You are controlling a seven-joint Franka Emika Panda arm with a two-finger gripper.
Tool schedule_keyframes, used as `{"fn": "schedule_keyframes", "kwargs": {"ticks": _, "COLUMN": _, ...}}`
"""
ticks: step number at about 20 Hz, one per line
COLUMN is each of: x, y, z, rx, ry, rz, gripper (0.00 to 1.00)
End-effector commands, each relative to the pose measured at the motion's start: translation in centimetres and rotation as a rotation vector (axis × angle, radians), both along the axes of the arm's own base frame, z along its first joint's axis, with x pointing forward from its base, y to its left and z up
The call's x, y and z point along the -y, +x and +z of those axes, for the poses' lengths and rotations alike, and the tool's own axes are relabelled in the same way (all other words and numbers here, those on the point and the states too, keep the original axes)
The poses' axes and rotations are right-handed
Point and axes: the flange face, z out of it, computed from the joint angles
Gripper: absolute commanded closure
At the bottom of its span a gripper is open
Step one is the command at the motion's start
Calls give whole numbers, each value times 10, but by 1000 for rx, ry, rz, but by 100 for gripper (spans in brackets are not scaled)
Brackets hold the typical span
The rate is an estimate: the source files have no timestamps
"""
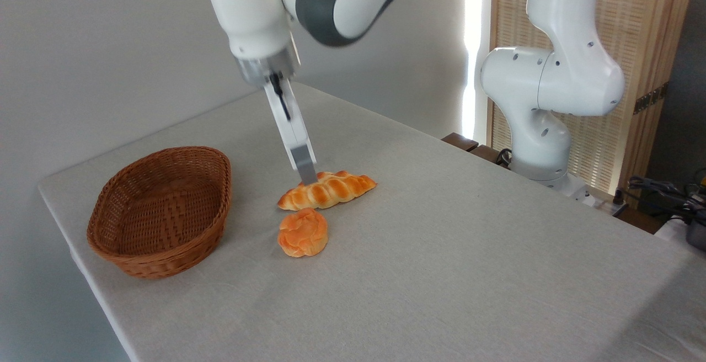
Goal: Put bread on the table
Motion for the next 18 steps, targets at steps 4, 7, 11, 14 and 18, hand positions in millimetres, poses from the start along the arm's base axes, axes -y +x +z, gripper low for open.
{"fn": "schedule_keyframes", "kwargs": {"ticks": 4, "x": -92, "y": 71, "z": 111, "rx": 109, "ry": -71, "rz": 322, "gripper": 0}}
{"fn": "schedule_keyframes", "kwargs": {"ticks": 7, "x": -105, "y": 71, "z": 117, "rx": 75, "ry": 15, "rz": 302, "gripper": 0}}
{"fn": "schedule_keyframes", "kwargs": {"ticks": 11, "x": -99, "y": 68, "z": 113, "rx": 62, "ry": 26, "rz": 289, "gripper": 0}}
{"fn": "schedule_keyframes", "kwargs": {"ticks": 14, "x": -84, "y": 66, "z": 109, "rx": 71, "ry": 66, "rz": 253, "gripper": 0}}
{"fn": "schedule_keyframes", "kwargs": {"ticks": 18, "x": -61, "y": 61, "z": 100, "rx": 107, "ry": 164, "rz": 190, "gripper": 0}}
